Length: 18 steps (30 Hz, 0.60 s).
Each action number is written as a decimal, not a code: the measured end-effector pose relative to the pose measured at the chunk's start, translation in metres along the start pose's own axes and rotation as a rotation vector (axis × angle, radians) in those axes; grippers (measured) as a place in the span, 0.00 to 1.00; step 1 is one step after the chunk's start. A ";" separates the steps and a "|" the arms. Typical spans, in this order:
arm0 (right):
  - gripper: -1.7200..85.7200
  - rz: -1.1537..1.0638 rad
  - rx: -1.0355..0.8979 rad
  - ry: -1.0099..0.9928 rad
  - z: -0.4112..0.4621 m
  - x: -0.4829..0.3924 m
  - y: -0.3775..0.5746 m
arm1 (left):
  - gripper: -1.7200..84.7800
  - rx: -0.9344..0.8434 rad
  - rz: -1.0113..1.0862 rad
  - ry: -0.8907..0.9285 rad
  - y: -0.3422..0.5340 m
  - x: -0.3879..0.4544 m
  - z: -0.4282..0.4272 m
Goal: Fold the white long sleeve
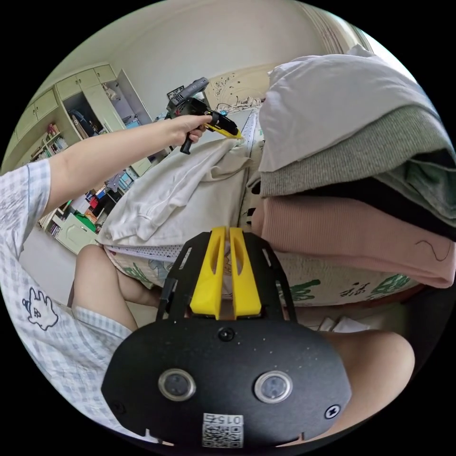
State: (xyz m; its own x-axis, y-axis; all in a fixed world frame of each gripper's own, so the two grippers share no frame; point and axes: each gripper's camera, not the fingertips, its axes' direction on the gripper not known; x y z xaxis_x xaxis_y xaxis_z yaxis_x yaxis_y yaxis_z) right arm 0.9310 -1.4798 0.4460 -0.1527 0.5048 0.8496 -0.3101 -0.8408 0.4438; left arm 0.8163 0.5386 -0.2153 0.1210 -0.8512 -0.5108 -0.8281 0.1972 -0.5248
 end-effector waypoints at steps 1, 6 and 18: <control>0.01 0.000 0.014 0.005 -0.009 0.000 0.005 | 0.03 -0.001 0.007 -0.007 0.000 0.000 -0.001; 0.01 0.007 0.157 0.021 -0.078 0.011 0.021 | 0.01 0.112 0.005 0.024 0.005 -0.010 -0.039; 0.01 -0.478 0.379 -0.258 -0.266 -0.060 0.059 | 0.01 0.657 -0.098 0.492 0.143 -0.139 -0.199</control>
State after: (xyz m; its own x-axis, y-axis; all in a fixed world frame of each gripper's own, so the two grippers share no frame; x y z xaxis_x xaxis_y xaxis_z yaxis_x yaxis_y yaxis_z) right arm 0.6726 -1.5078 0.3457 0.1638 0.8161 0.5542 0.0705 -0.5700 0.8186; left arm 0.5722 0.5877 -0.0834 -0.2035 -0.9650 -0.1655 -0.3190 0.2252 -0.9206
